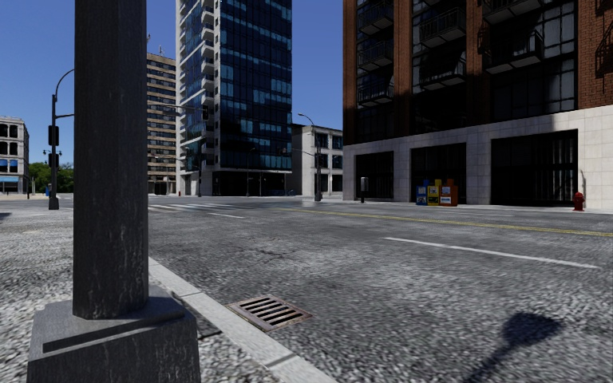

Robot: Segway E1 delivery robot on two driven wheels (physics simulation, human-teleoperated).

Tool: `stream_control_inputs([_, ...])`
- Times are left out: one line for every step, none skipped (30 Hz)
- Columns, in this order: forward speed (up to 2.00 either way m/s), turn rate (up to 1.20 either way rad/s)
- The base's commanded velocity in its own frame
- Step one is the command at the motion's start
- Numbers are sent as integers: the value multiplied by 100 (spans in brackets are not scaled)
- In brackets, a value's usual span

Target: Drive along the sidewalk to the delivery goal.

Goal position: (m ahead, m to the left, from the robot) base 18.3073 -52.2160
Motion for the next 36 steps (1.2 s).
stream_control_inputs([0, 0])
stream_control_inputs([0, 0])
stream_control_inputs([0, 0])
stream_control_inputs([0, 0])
stream_control_inputs([0, 0])
stream_control_inputs([0, 0])
stream_control_inputs([0, 0])
stream_control_inputs([0, 0])
stream_control_inputs([0, 0])
stream_control_inputs([0, 0])
stream_control_inputs([0, 0])
stream_control_inputs([0, 0])
stream_control_inputs([0, 0])
stream_control_inputs([0, 0])
stream_control_inputs([0, 0])
stream_control_inputs([0, 0])
stream_control_inputs([0, 0])
stream_control_inputs([0, 0])
stream_control_inputs([0, 0])
stream_control_inputs([0, 0])
stream_control_inputs([0, 0])
stream_control_inputs([0, 0])
stream_control_inputs([0, 0])
stream_control_inputs([0, 0])
stream_control_inputs([0, 0])
stream_control_inputs([0, 0])
stream_control_inputs([0, 0])
stream_control_inputs([0, 0])
stream_control_inputs([0, 0])
stream_control_inputs([0, 0])
stream_control_inputs([0, 1])
stream_control_inputs([0, 3])
stream_control_inputs([0, 3])
stream_control_inputs([0, 9])
stream_control_inputs([0, 21])
stream_control_inputs([0, 27])
